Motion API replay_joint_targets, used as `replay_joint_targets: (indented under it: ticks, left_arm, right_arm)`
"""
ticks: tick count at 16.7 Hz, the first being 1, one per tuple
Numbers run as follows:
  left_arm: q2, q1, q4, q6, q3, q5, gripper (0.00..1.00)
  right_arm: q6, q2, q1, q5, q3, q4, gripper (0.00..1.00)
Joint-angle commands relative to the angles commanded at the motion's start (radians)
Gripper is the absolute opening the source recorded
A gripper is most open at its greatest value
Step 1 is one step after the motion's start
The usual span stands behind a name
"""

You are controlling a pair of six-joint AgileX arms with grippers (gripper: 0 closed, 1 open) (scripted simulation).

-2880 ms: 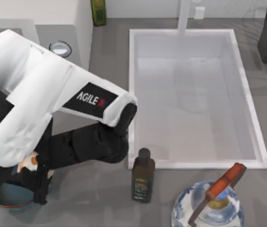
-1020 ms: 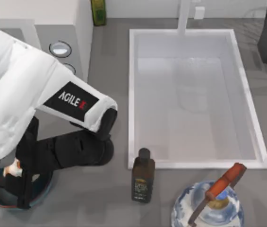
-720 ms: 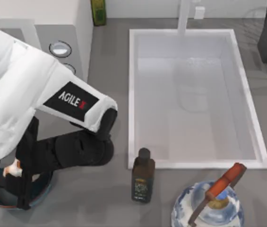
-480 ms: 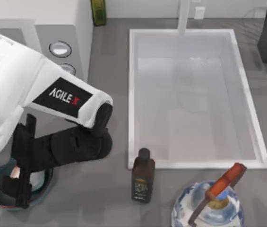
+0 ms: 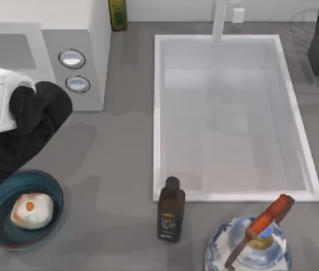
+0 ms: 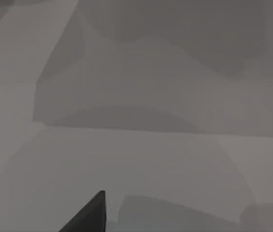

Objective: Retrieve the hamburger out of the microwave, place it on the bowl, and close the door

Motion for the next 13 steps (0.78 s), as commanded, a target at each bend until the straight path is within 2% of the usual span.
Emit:
replay_joint_targets:
  ticks: [9, 13]
  left_arm:
    - [-0.960, 0.252, 0.619, 1.241, -0.496, 0.344, 1.00]
    - [-1.348, 0.316, 0.825, 1.684, -0.719, 0.507, 1.00]
  right_arm:
    - [0.000, 0.000, 0.000, 0.000, 0.000, 0.000, 1.00]
    - [0.000, 0.000, 0.000, 0.000, 0.000, 0.000, 1.00]
